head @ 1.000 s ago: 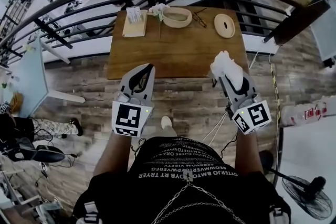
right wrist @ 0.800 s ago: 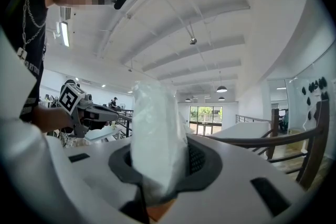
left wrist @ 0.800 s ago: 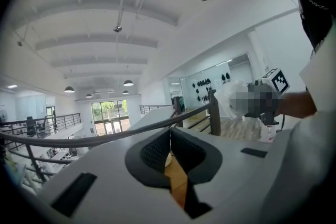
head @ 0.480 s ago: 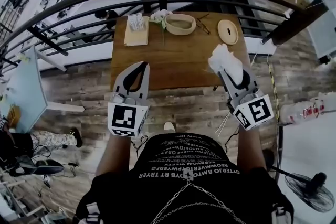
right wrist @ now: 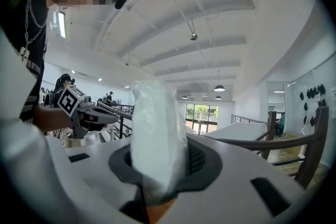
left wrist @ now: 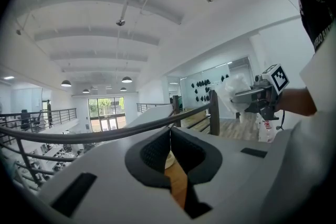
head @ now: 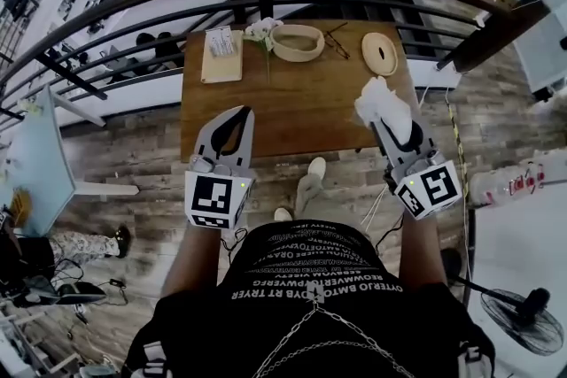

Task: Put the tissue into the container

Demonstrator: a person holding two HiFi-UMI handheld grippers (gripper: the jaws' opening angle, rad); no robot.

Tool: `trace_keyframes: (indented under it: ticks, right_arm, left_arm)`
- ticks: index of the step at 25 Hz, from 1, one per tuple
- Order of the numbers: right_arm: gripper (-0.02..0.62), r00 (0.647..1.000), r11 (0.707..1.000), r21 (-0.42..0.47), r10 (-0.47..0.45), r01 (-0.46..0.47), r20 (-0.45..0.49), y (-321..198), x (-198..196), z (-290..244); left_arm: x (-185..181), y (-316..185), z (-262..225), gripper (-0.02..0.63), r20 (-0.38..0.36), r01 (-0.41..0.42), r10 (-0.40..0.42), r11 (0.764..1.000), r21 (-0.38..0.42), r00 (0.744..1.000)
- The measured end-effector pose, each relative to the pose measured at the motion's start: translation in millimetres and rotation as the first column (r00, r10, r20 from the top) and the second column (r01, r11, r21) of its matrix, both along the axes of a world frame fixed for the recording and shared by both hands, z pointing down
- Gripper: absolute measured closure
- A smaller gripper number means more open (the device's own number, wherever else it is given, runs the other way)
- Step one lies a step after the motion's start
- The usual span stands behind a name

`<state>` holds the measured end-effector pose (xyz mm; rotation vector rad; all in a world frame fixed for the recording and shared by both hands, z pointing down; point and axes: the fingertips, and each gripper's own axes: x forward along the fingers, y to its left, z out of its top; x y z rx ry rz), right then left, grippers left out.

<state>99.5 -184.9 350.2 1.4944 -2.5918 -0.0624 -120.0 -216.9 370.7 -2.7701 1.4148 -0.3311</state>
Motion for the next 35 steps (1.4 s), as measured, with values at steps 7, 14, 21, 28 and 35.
trace_keyframes:
  ticks: [7, 14, 21, 28, 35]
  right_arm:
    - [0.476, 1.0, 1.0, -0.012, -0.024, 0.024, 0.015, -39, 10, 10]
    - [0.476, 0.998, 0.998, -0.032, -0.054, 0.055, 0.031, -89, 18, 19]
    - [0.476, 0.996, 0.995, -0.045, -0.086, 0.088, 0.04, -138, 28, 27]
    - [0.476, 0.991, 0.99, -0.064, -0.12, 0.124, 0.057, -183, 31, 34]
    - [0.476, 0.99, 0.981, -0.137, -0.125, 0.134, 0.07, -236, 51, 64]
  left_arm:
    - [19, -32, 6, 0.577, 0.021, 0.0, 0.0, 1.0, -0.01, 1.0]
    - [31, -77, 8, 0.577, 0.039, 0.012, -0.011, 1.0, -0.022, 0.999]
    - [50, -121, 20, 0.577, 0.051, 0.015, -0.013, 0.999, -0.049, 0.999]
    - [65, -165, 21, 0.577, 0.064, 0.03, -0.026, 0.998, -0.06, 0.998]
    - [69, -201, 22, 0.577, 0.074, 0.09, -0.084, 0.993, -0.079, 0.994]
